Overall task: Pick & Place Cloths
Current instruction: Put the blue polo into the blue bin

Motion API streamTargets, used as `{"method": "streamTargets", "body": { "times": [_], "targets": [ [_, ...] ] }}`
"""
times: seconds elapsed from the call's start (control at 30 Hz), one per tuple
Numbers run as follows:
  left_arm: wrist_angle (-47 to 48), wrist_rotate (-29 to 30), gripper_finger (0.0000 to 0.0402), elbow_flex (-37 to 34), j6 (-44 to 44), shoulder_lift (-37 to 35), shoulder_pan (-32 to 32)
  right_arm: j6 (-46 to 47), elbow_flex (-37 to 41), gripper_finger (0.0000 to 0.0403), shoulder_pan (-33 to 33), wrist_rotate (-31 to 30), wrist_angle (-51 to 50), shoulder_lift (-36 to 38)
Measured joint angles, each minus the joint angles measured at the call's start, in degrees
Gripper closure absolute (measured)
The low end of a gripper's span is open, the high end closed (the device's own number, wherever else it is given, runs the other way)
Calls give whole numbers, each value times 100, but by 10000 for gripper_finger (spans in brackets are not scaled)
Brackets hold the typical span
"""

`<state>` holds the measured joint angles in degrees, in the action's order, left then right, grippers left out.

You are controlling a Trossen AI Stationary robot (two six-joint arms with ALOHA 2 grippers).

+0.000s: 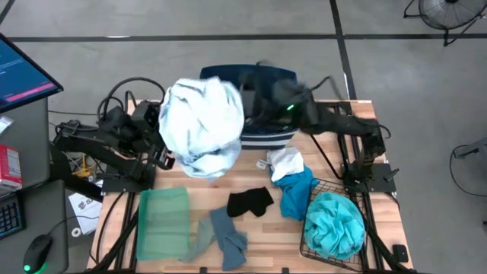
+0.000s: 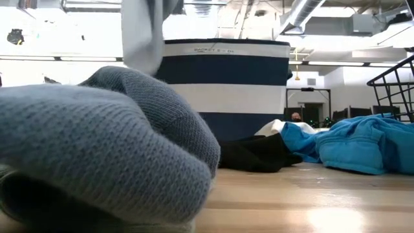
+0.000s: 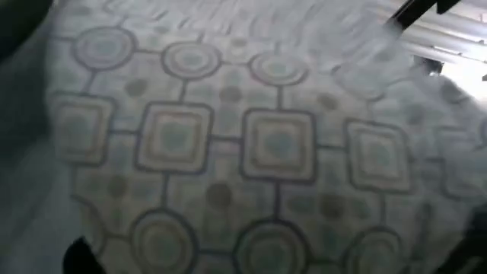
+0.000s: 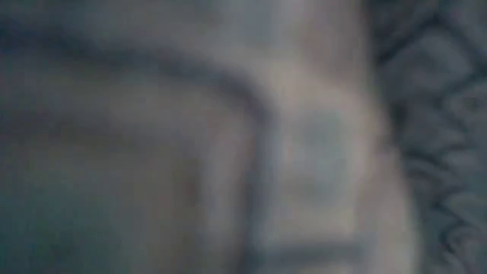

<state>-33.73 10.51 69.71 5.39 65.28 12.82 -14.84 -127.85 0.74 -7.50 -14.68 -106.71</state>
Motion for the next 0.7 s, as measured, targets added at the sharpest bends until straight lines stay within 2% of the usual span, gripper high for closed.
{"method": "streamTargets", "body": {
  "times": [0.1, 0.17, 0.37, 0.5, 0.7],
  "targets": [
    [150, 25, 396, 0, -69, -2, -6, -208, -736, 397, -126, -1, -512, 16],
    [240, 222, 394, 0, -217, 4, -60, -195, -526, 399, -291, 12, -224, 284],
    [284, 1260, 390, 0, -1119, 4, -472, 263, -495, 401, -1077, 6, -667, 851],
    [294, 1481, 392, -2, -1400, 7, -1162, 426, -494, 401, -1520, 15, -903, 977],
    [307, 1145, 395, -9, -1224, 196, -2483, 636, -492, 402, -2104, 14, -1319, 971]
  ]
}}
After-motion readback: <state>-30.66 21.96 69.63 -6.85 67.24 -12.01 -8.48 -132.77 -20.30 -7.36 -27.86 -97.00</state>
